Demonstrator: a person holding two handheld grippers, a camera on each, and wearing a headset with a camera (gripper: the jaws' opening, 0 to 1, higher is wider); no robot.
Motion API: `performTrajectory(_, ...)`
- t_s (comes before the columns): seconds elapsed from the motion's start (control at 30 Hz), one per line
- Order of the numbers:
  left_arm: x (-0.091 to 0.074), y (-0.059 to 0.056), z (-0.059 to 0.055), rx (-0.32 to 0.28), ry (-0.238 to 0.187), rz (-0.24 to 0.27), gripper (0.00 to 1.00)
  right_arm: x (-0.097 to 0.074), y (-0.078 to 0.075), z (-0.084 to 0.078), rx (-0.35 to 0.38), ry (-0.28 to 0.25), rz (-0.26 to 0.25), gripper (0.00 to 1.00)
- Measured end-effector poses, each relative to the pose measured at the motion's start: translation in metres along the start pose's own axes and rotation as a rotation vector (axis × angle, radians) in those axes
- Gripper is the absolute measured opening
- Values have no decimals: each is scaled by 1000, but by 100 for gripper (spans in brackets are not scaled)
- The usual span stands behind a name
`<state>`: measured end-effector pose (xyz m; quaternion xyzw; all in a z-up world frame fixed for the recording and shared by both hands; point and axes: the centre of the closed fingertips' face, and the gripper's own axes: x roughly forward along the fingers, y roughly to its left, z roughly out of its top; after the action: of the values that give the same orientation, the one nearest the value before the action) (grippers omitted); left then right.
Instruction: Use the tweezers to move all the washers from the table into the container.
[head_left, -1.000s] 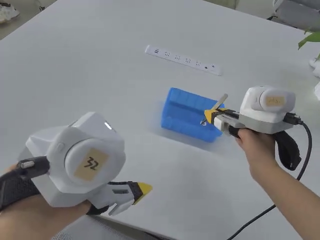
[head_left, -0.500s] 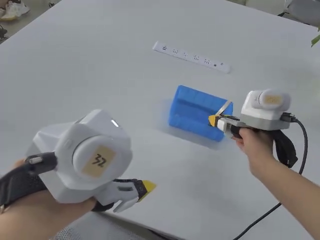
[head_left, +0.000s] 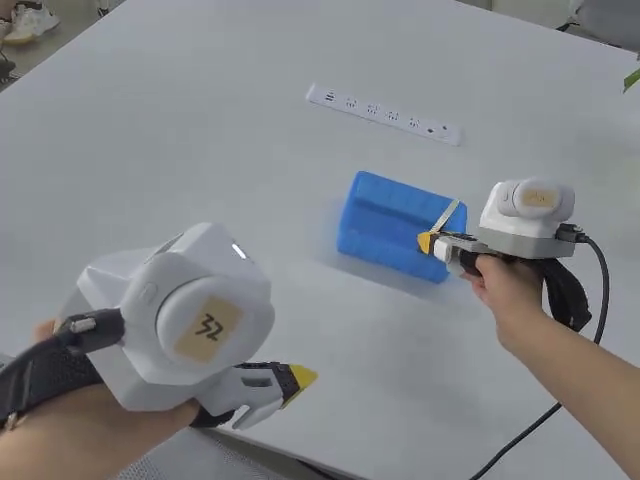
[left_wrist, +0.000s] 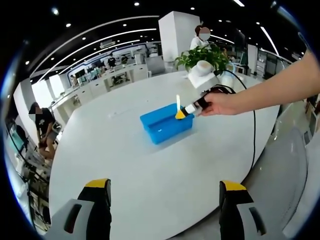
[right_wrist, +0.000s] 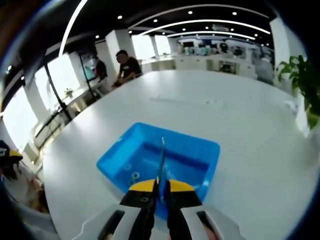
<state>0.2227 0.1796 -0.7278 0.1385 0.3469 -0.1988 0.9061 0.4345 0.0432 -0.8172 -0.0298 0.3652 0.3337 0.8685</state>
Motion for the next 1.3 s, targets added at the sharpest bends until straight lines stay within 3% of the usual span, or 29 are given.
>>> performTrajectory(0.17,-1,0,5,11,-8,-3,91,-4,-1,1,-24,-4,-4,4)
performTrajectory(0.3,-2,-5,9,39,-23,-13,89,-18,3,8,-45,-37,-6,4)
performTrajectory(0.43,-3,-10,18,73,-53,-32,83,-34,2,23,-164,-82,-5,4)
performTrajectory(0.53,-3,-16,30,124,-85,-61,76,-51,6,34,-252,-107,-7,3)
performTrajectory(0.63,-5,-15,44,123,-109,-66,71,-64,18,35,-315,-118,18,3)
performTrajectory(0.8,-9,-17,65,162,-155,-113,50,-80,47,18,-491,-69,84,3)
performTrajectory(0.9,-10,-20,73,177,-163,-155,38,-92,75,6,-474,-61,155,3)
performTrajectory(1.0,-11,-22,80,217,-175,-174,26,-98,92,-8,-528,-29,196,3)
performTrajectory(1.1,-9,-26,83,261,-155,-206,23,-103,110,-23,-502,13,265,3)
performTrajectory(1.23,-6,-35,89,332,-150,-249,18,-109,128,-41,-578,37,297,3)
performTrajectory(1.3,-3,-41,88,339,-134,-288,19,-112,134,-48,-610,55,311,3)
